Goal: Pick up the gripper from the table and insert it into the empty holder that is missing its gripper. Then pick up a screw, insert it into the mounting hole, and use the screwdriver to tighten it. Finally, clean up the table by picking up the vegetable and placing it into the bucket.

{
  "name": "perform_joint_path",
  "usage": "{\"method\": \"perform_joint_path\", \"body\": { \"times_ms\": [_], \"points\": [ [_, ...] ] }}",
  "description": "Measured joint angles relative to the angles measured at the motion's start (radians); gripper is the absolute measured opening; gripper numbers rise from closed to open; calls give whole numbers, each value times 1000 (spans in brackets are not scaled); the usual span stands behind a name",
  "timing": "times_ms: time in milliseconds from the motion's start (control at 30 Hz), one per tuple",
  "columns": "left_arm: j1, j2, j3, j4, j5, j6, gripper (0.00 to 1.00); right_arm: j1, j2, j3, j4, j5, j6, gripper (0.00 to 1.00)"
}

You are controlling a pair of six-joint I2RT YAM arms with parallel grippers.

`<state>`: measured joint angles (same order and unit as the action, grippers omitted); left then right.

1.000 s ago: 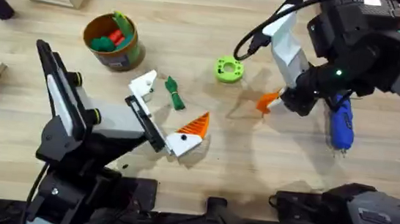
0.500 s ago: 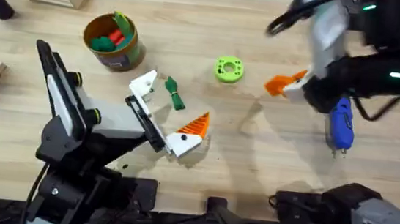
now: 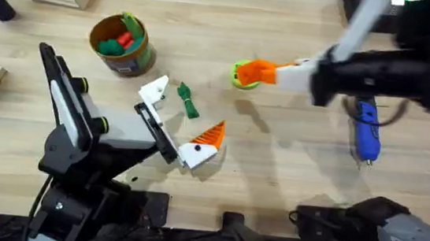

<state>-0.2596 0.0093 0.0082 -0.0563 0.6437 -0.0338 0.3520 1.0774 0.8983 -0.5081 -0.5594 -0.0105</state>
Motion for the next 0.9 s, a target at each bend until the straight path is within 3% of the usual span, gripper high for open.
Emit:
{"method": "perform_joint_path", "body": {
  "times_ms": [233, 400, 600, 900],
  "points": [
    [0, 0, 0, 0, 0, 0, 987, 113, 212, -9, 186, -68, 360, 17],
    [0, 0, 0, 0, 0, 0, 987, 130, 318, -11, 342, -214, 558, 17],
    [0, 0, 0, 0, 0, 0, 987, 134, 415, -11, 524, -410, 726, 17],
    [-1, 0, 0, 0, -1, 2, 988, 141, 550, -12, 602, -615, 851, 17]
  ]
}}
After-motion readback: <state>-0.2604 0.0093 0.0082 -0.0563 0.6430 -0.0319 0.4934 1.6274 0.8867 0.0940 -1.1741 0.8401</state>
